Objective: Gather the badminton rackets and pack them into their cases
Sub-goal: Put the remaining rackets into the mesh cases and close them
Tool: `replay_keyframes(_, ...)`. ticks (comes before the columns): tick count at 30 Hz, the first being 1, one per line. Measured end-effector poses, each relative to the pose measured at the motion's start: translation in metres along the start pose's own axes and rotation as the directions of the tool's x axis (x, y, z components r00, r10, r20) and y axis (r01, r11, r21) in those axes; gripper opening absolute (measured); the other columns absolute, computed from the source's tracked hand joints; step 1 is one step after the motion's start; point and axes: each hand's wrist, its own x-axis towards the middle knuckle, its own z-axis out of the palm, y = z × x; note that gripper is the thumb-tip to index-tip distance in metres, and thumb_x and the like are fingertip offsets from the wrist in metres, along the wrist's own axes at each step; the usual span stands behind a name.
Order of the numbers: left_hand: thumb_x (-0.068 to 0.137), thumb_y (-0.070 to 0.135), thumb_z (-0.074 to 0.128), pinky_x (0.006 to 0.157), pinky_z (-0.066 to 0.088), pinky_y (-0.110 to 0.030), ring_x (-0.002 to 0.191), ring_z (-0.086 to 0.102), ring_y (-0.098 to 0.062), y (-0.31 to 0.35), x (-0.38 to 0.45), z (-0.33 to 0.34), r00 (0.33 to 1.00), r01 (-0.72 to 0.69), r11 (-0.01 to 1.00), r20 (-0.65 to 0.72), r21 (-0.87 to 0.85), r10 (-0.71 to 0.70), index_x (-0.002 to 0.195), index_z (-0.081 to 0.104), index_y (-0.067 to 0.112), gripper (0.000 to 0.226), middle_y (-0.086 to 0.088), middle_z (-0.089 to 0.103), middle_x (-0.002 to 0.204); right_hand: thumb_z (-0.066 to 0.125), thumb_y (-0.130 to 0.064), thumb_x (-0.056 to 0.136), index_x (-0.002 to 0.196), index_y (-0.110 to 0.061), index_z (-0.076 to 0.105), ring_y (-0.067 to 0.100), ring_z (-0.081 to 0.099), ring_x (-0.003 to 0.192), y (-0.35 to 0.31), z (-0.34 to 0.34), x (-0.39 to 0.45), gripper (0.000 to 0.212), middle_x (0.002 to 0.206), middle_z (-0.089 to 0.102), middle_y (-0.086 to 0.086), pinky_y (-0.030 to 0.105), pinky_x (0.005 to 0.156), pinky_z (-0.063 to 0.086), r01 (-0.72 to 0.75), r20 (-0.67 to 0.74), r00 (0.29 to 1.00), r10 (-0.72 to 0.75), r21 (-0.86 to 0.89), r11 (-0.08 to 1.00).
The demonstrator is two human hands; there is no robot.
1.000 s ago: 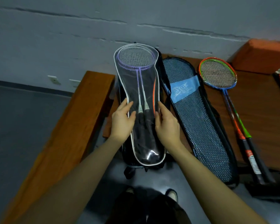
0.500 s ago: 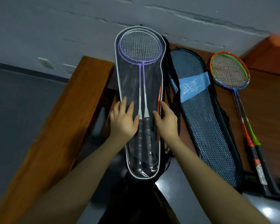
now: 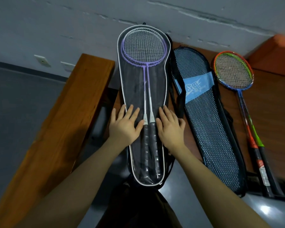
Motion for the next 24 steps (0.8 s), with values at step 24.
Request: replay_keyframes(24,0.095,0.029,0.04,0.104,0.025,-0.036,0.125,0.035,-0.022,0.163,0.021,-0.016,0.961,-0.256,0.895,0.006,-0.366,0.277,0.134,0.042,0.018,0.041,-0.002,0.044,0.135,0.054,-0.018,0.091,0.119,-0.013,0.06,0.028,0.062,0.089,0.152,-0.079,-0.026,0.029,0.108,0.063,0.008,0.044,0.07,0.052,-0.22,-0.174,0.948,0.266,0.247,0.944)
